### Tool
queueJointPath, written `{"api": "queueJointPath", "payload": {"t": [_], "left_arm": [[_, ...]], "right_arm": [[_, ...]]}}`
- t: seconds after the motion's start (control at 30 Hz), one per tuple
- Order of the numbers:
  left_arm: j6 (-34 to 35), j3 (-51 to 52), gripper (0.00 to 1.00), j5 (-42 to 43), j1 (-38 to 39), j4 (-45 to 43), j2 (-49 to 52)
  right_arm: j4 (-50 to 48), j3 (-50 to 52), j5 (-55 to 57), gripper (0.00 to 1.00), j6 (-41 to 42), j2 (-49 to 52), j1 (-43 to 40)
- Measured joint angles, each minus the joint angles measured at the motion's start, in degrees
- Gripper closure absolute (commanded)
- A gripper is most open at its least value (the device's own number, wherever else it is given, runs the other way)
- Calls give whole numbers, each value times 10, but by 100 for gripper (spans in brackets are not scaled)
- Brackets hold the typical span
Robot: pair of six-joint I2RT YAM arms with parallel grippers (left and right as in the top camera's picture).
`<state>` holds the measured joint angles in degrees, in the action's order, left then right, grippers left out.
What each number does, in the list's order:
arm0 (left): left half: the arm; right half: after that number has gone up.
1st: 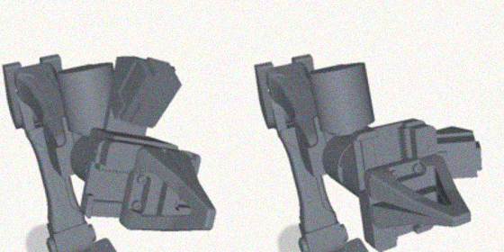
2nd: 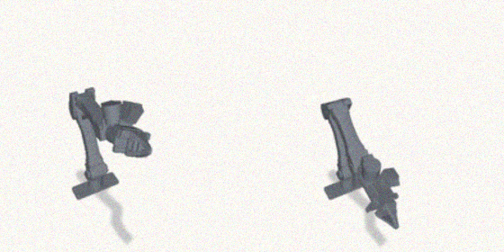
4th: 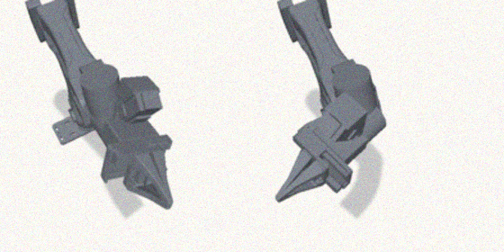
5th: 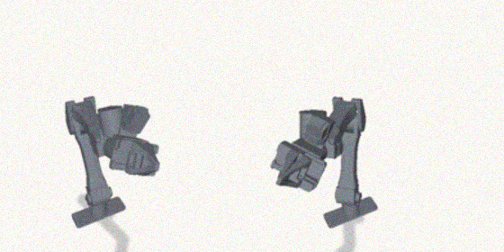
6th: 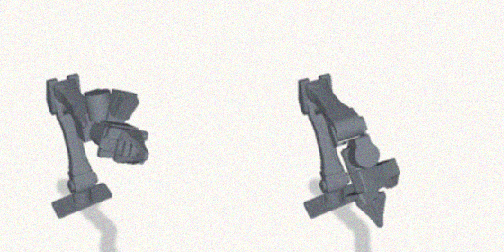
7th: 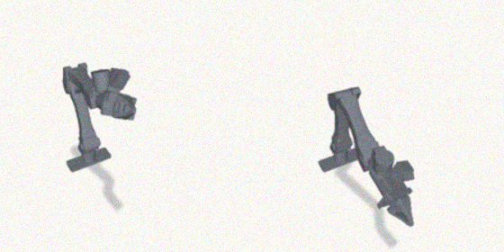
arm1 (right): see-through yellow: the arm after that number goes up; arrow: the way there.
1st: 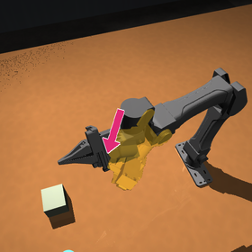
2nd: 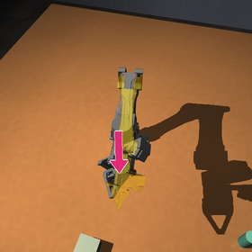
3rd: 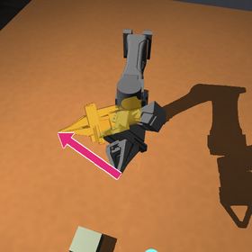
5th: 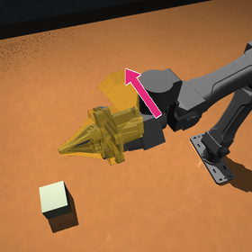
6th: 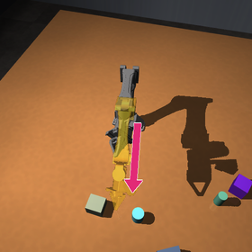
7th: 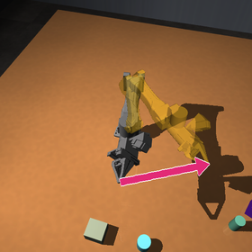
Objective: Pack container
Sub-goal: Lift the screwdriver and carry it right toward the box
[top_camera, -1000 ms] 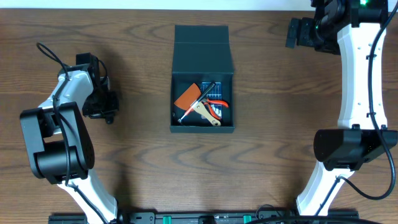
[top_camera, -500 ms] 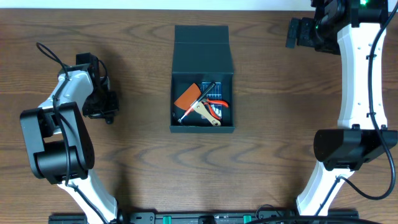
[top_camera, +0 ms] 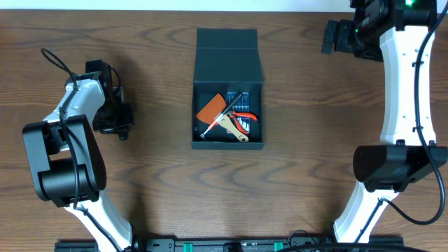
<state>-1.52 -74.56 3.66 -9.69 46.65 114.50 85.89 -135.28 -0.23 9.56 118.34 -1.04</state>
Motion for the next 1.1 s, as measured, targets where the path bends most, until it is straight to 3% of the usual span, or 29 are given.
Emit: {"api": "queueJointPath", "payload": {"t": [0.6,1.1], "left_arm": [[0,0,94,0,0,7,-52],[0,-1,94,0,30,9,-214]], "right_arm": [[0,0,0,1,0,0,0],[0,0,0,1,0,0,0]]}}
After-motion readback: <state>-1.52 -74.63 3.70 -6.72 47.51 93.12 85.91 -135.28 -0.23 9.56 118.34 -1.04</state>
